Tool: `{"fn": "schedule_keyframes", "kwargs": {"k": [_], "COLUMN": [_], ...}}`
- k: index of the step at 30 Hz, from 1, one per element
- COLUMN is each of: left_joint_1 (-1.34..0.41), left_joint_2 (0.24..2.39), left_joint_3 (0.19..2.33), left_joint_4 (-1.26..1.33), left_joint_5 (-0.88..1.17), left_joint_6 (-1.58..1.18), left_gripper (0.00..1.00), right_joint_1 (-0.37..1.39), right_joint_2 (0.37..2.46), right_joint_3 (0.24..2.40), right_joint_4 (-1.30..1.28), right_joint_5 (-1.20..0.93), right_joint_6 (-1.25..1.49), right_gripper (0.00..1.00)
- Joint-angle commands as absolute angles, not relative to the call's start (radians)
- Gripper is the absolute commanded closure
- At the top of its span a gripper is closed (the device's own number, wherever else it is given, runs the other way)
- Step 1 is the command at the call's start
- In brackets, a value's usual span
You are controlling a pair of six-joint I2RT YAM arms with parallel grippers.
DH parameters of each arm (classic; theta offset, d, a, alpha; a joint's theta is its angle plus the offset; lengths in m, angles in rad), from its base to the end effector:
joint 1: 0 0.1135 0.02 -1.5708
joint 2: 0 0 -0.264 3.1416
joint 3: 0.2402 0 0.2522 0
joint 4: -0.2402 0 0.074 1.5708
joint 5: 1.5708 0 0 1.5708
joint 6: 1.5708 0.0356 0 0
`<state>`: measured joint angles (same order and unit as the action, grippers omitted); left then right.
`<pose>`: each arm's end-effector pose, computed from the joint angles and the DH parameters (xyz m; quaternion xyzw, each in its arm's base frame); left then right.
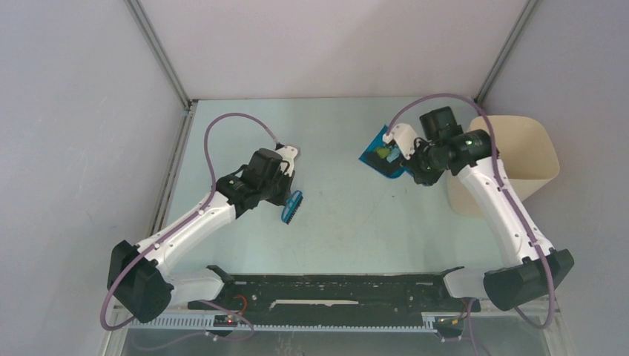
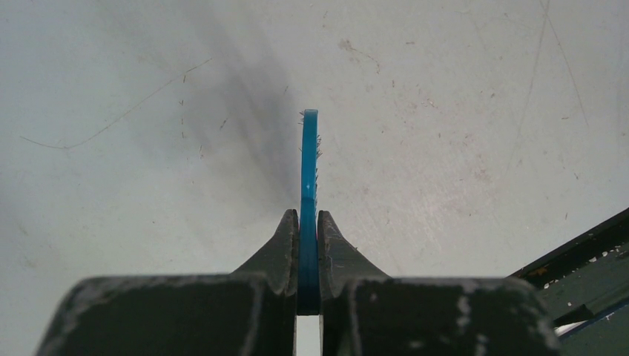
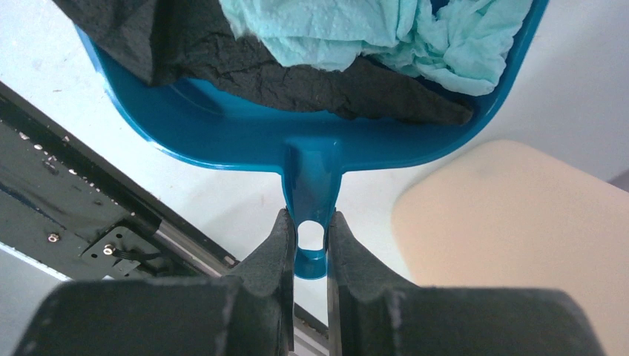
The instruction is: Sweep away the paper scraps from the table
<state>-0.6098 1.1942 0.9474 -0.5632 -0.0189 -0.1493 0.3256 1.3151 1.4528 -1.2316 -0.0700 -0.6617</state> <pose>0.2059 -0.1430 0.2780 0.2085 0.9048 -0.1294 0.3481 0.2246 0.0785 0.3647 -0.4674 0.8513 -0.0060 0.2384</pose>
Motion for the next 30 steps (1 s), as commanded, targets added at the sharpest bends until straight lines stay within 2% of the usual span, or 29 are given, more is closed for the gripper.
{"fn": "schedule_keyframes", "kwargs": {"k": [1,7,16,25,30], "left_joint_1": [-0.601,-0.601,-0.601,-0.602,-0.603], "left_joint_2": [1.213,1.226,1.223,1.231,1.238], "left_joint_3": [0.952,0.959,0.962,0.961,0.959], "left_joint_4": [-0.544,-0.553,-0.563,-0.579,-0.581], "left_joint_5": [-0.008,0.039,0.052,0.055,0.062], "left_joint_6": [-0.132,-0.132,-0.133,-0.134,-0.135], "left_gripper": [1.00,1.00,1.00,1.00,1.00], "right_joint_1": [0.263,0.135,-0.198,-0.523,-0.599], "right_joint_2": [1.294,1.291,1.268,1.358,1.422], "right_joint_3": [1.635,1.783,1.805,1.848,1.879], "right_joint_4": [-1.327,-1.426,-1.410,-1.340,-1.329], "right_joint_5": [-0.089,-0.100,-0.092,-0.068,0.028], "right_joint_6": [-0.695,-0.712,-0.808,-0.928,-0.987], "right_gripper": [0.91,0.91,0.91,0.91,0.91]}}
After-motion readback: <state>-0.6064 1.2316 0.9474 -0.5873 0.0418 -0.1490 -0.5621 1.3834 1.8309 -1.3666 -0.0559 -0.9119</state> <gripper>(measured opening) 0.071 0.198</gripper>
